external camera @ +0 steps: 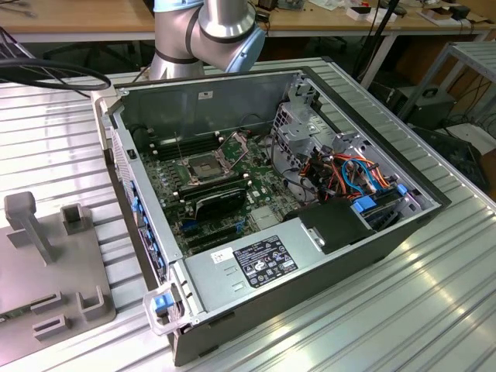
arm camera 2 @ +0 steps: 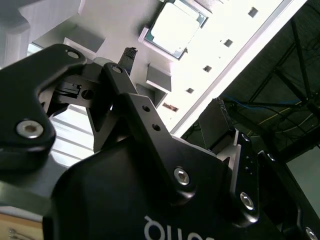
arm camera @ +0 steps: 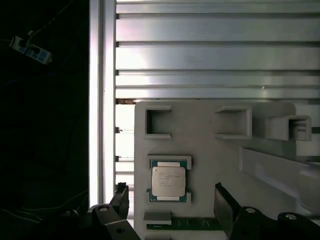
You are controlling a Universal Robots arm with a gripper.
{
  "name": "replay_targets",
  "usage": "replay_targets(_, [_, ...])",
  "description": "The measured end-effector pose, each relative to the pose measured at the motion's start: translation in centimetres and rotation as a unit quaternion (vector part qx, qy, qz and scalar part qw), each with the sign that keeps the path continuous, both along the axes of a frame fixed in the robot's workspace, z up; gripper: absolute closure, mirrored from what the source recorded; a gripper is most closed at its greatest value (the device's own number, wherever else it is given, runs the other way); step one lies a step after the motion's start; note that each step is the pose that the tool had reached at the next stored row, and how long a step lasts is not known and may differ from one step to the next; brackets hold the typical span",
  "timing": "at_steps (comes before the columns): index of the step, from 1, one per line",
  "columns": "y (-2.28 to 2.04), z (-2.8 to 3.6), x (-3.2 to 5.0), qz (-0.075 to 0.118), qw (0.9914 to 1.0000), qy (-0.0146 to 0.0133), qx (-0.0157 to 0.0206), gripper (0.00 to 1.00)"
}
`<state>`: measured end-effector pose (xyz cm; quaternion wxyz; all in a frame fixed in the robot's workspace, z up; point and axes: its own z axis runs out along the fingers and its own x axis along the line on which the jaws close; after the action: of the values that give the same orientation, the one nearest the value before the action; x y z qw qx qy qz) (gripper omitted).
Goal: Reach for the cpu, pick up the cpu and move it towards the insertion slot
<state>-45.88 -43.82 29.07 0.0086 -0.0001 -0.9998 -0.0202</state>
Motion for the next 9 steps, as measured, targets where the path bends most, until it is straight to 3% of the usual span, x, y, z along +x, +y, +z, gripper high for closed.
replay_targets(9, [-0.14,-0.56,0.00,0.000,1.00000,0.0006,0.0000,0.22])
